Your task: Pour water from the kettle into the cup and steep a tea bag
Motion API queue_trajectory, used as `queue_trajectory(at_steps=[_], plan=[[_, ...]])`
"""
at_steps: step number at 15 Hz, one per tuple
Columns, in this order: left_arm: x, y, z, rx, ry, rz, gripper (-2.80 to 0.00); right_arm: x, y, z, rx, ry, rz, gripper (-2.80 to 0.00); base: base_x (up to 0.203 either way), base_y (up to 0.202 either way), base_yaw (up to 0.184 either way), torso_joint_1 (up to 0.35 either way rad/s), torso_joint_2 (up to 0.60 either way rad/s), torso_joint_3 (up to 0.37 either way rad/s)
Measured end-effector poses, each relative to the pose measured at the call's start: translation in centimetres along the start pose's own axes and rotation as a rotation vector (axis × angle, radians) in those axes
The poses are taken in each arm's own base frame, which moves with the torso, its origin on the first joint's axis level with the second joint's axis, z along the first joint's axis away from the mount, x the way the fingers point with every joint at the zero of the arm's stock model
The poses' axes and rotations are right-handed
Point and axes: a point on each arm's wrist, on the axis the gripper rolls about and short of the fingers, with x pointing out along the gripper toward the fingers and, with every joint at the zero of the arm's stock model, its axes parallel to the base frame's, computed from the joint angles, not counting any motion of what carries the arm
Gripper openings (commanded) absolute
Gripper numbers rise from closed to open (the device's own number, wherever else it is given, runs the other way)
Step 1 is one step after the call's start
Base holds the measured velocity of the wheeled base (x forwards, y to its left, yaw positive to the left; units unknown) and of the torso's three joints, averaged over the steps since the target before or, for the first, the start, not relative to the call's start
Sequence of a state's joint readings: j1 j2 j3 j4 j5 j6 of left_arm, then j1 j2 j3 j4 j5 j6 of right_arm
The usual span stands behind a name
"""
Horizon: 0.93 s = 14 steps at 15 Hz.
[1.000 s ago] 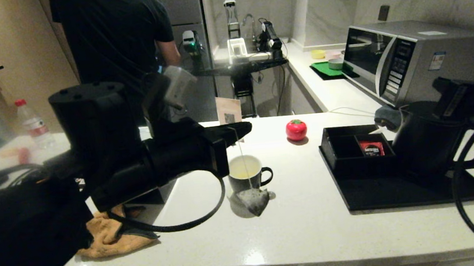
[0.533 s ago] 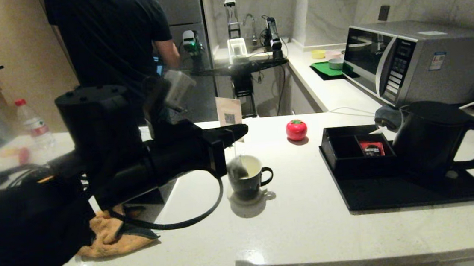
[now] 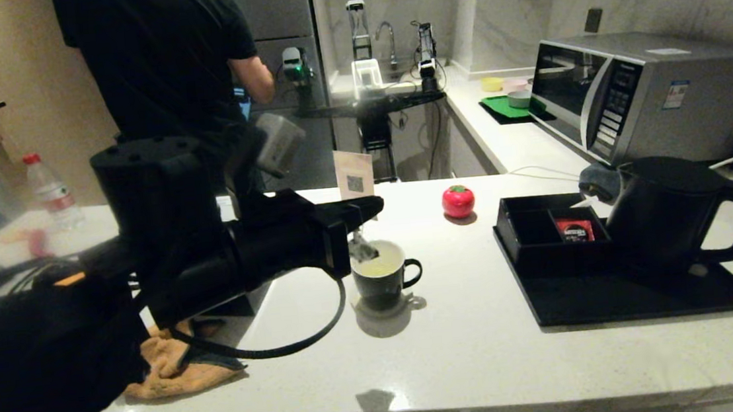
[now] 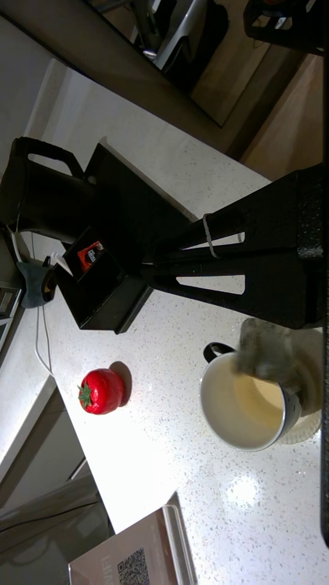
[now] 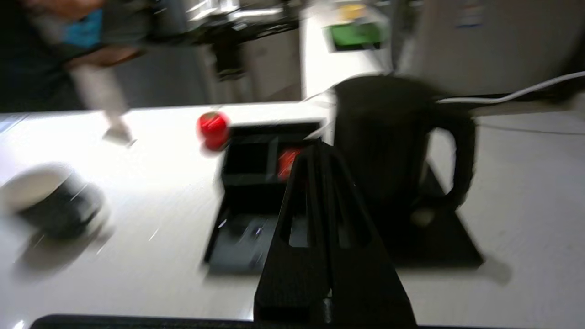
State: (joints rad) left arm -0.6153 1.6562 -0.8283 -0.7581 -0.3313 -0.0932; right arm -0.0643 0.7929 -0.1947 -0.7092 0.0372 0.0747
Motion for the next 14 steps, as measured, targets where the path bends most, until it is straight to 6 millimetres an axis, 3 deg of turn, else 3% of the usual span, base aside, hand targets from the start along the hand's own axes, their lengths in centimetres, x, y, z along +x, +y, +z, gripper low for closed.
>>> queue_trajectory(at_steps=[2,7,11,14], plan=[[-0.1,0.0,0.0,0.002,0.001,0.000,-2.80,-3.0,0.2,-1.1,-0.034,0.062,0.059,-2.80,0.000,0.000,0.000,0.000,0.00,0.000],[-0.2,-0.1,-0.1,0.002,0.003,0.000,-2.80,-7.8,0.0,-7.6,-0.127,0.253,0.126,-2.80,0.000,0.000,0.000,0.000,0.00,0.000],[-0.2,-0.1,-0.2,0.001,0.006,0.001,-2.80,-10.0,-0.4,-9.6,-0.143,0.360,0.035,-2.80,0.000,0.000,0.000,0.000,0.00,0.000],[-0.2,0.0,-0.2,0.001,0.007,0.000,-2.80,-11.0,-0.5,-9.8,-0.142,0.287,0.017,-2.80,0.000,0.000,0.000,0.000,0.00,0.000]])
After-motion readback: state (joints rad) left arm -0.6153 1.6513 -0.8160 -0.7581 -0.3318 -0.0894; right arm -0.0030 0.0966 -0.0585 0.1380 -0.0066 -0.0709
